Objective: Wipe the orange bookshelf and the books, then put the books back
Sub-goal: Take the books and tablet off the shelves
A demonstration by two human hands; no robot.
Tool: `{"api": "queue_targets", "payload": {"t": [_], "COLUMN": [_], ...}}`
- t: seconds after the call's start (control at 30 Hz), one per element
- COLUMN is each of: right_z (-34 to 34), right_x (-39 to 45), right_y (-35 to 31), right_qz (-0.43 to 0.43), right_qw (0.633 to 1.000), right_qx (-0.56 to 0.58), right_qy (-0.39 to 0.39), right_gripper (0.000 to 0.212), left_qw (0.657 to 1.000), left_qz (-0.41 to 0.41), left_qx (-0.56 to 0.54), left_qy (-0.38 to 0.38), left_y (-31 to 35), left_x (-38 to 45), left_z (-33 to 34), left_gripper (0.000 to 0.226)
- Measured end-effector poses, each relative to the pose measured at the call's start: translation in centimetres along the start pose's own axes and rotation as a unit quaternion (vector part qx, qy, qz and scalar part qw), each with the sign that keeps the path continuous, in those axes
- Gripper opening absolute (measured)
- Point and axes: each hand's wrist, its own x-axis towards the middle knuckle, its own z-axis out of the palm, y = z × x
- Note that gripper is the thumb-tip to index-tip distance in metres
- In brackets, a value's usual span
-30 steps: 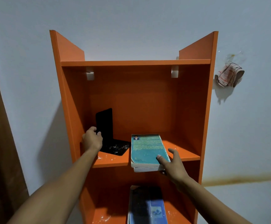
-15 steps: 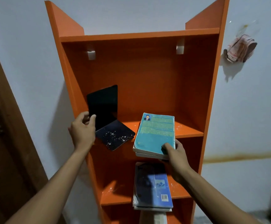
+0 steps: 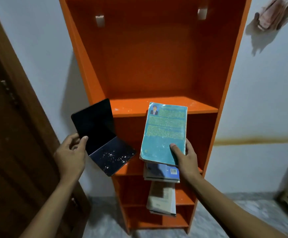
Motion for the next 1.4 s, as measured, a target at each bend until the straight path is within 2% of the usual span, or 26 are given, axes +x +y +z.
{"api": "queue_targets", "payload": {"t": [0.1,0.23,0.3,0.47,0.53,0.6,0.77,0.87,0.97,1.03,1.17,1.4], "right_z": [-1.0,-2.4,-3.3,-5.5,-6.1,-6.7,-7.9,-8.8,-10.2,-11.4,-13.7,-16.3], "right_x": [-1.9,-4.7,-6.2,-9.3,-10.4,-11.6,-14.4,-15.8,-17.3,-18.3,-20.1,-21.2], "right_y": [1.0,4.0,6.5,13.9,17.2,20.8,32.4,41.3,50.9,57.2,67.9,81.2], "right_qz": [0.018,0.074,0.115,0.22,0.254,0.289,0.367,0.399,0.423,0.429,0.439,0.414], "right_qw": [0.999,0.993,0.988,0.966,0.954,0.941,0.913,0.9,0.889,0.886,0.882,0.897], "right_qx": [0.004,-0.032,-0.05,-0.077,-0.105,-0.121,-0.147,-0.156,-0.164,-0.169,-0.17,-0.155], "right_qy": [-0.038,-0.083,-0.094,-0.114,-0.121,-0.129,-0.098,-0.078,-0.058,-0.044,-0.016,-0.006], "right_gripper": [0.041,0.036,0.035,0.036,0.034,0.035,0.033,0.026,0.026,0.023,0.019,0.022], "left_qw": [0.999,0.995,0.988,0.965,0.962,0.955,0.942,0.946,0.933,0.921,0.918,0.936], "left_qz": [-0.051,-0.095,-0.145,-0.257,-0.266,-0.279,-0.315,-0.292,-0.307,-0.319,-0.336,-0.29], "left_qx": [0.0,0.025,0.04,0.053,0.049,0.04,0.061,0.108,0.147,0.195,0.189,0.167], "left_qy": [-0.01,-0.019,-0.024,-0.002,-0.038,-0.087,-0.101,-0.094,-0.115,-0.112,-0.095,-0.111], "left_y": [-2.4,-5.6,-8.3,-15.3,-18.3,-22.3,-34.2,-40.6,-48.5,-53.7,-62.0,-73.5], "left_x": [-2.6,-7.2,-9.9,-16.5,-18.8,-21.3,-29.3,-34.7,-40.1,-43.5,-49.0,-53.5], "left_z": [-1.3,-2.5,-3.0,-3.2,-3.0,-2.8,-1.0,0.8,2.5,3.7,6.5,10.9], "left_gripper": [0.024,0.027,0.03,0.012,0.009,0.021,0.015,0.012,0.018,0.014,0.009,0.018]}}
